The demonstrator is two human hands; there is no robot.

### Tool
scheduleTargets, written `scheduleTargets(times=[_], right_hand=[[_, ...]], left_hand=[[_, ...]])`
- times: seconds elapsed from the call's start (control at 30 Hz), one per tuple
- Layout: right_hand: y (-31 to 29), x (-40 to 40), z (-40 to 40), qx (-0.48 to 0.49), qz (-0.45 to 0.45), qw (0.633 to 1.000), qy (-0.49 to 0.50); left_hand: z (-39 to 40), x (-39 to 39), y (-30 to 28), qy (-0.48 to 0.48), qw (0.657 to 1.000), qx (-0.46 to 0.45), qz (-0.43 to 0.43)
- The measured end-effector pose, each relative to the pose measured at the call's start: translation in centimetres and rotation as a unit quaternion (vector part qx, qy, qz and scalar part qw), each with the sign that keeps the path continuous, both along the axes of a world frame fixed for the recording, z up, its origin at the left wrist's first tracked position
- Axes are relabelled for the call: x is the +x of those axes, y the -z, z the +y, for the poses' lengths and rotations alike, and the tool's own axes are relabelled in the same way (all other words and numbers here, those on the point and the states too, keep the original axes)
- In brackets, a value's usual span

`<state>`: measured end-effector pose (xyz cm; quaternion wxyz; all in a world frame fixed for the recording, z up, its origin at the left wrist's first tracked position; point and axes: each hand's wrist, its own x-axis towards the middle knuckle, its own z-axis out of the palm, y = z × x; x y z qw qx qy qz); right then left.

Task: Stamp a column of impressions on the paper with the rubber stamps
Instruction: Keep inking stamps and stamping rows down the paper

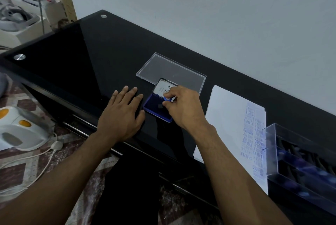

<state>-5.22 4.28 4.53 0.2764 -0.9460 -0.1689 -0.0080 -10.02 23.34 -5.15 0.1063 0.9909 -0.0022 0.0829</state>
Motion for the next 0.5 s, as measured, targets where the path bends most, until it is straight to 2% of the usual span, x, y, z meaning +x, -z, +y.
scheduleTargets(times=[0.5], right_hand=[[0.05,0.43,0.30,-0.032,-0.006,0.999,-0.001]], left_hand=[[-0.03,0.05,-0.08,-0.001,1.000,0.001,0.011]])
